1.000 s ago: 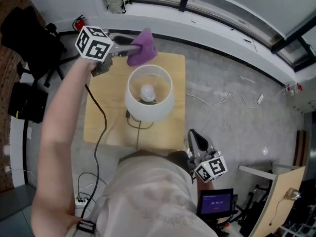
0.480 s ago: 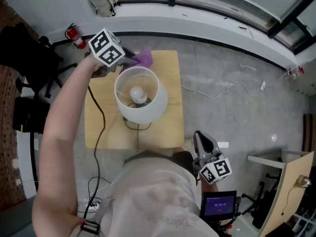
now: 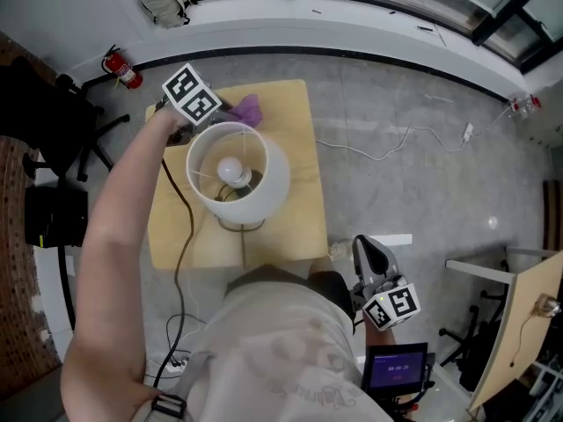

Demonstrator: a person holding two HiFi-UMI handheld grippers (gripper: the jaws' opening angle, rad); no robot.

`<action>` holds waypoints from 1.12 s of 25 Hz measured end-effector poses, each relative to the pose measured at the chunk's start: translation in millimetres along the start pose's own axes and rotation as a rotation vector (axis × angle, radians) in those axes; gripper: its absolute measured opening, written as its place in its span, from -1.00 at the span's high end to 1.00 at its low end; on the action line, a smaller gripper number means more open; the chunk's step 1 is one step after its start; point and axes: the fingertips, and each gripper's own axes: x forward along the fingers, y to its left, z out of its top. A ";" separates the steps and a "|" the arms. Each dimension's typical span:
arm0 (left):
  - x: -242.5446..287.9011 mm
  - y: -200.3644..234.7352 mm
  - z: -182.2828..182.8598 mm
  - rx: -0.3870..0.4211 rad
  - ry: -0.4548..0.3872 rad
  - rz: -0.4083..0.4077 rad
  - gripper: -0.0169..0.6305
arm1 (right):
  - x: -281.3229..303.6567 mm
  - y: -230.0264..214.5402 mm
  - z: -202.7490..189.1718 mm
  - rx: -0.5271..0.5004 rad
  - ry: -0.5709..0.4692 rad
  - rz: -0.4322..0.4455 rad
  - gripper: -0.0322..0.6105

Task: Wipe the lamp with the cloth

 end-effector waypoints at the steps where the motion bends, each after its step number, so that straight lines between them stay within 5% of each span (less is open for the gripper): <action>1: 3.7 4.7 -2.7 0.007 0.000 0.026 0.68 | -0.5 -0.7 -0.9 0.001 0.001 -0.001 0.85; 7: -27.5 8.9 26.2 0.088 -0.116 0.139 0.68 | -1.1 -4.3 -2.0 0.002 -0.006 0.013 0.85; 12: -91.9 -32.3 79.0 0.214 -0.175 0.100 0.67 | 2.8 -2.8 -4.3 0.003 -0.026 0.037 0.85; 19: -110.7 -103.4 104.3 0.449 0.073 0.031 0.67 | 2.4 -8.4 -1.5 0.009 -0.051 0.067 0.85; 28: -63.3 -108.4 84.1 0.482 0.404 0.007 0.67 | 1.8 -39.4 7.2 0.035 -0.076 0.092 0.85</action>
